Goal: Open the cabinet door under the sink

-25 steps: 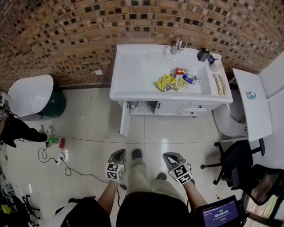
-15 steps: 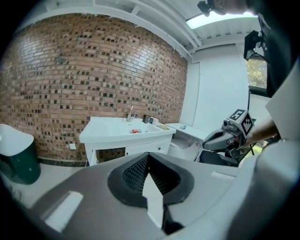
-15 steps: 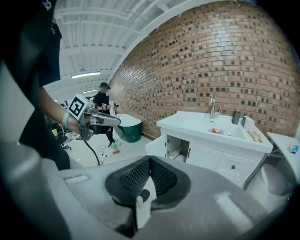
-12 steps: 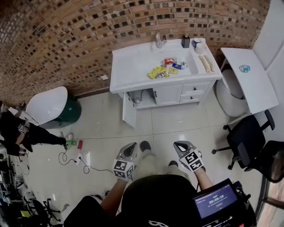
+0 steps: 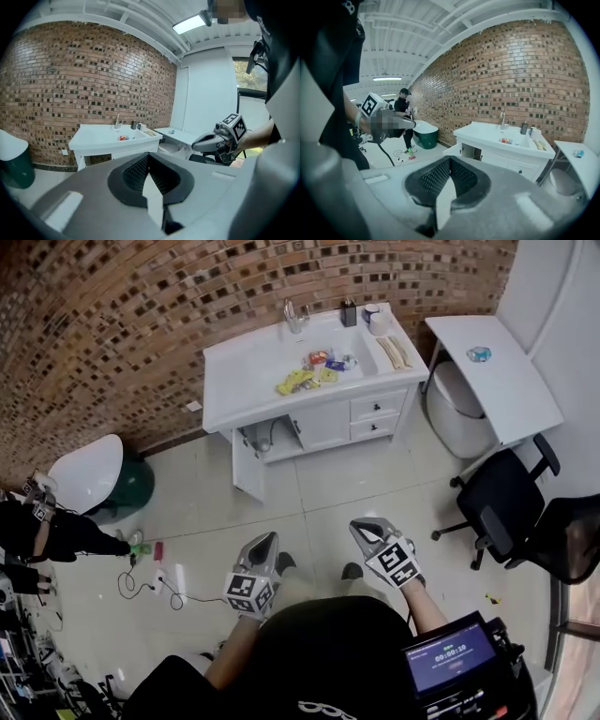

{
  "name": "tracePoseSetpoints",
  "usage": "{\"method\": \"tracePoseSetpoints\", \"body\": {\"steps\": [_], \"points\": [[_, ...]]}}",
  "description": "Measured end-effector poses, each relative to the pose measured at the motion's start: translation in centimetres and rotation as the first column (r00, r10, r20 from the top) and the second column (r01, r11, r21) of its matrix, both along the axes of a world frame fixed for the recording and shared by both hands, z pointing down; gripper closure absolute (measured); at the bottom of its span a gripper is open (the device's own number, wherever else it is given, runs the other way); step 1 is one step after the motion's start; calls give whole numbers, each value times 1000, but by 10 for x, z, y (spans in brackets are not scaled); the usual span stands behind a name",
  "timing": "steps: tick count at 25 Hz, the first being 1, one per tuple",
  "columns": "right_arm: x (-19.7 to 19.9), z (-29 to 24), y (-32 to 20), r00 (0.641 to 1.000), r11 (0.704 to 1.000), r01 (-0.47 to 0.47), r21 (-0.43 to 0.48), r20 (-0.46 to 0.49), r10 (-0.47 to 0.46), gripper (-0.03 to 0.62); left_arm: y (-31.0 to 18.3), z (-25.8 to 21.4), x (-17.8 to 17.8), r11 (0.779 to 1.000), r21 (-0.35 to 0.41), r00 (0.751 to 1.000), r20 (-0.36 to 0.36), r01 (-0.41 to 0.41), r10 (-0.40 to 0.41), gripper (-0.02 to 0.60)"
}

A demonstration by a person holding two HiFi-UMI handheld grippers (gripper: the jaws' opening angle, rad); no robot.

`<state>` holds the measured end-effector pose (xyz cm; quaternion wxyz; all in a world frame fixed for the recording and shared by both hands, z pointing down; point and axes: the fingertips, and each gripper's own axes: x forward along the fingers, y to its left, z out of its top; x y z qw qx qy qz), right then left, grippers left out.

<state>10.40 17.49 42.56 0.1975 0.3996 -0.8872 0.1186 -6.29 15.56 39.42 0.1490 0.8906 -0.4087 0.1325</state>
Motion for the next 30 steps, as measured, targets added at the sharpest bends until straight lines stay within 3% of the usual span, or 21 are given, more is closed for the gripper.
{"method": "tracePoseSetpoints", "body": {"steps": [6,10,16,23,30], "points": [[4,-20,14,992,998,-66,-13,103,67,603,-2,8,17,1000,-20,1000,28,-12,13,580],[-23,-24,19,992,1000,-7,-24,128,10,603,-2,12,11,999,-41,1000,-18,15,-15,580],[-54,-18,37,990,991,128,-39,70,-125,603,10,30,-7,994,-90,996,-56,64,-69,580],[-51,-23,30,995,995,95,-7,-11,-96,603,25,35,-9,992,-106,996,-54,62,-68,580],[-56,-29,32,995,995,100,22,12,-100,603,34,32,5,996,-83,998,-48,30,-34,580]]}}
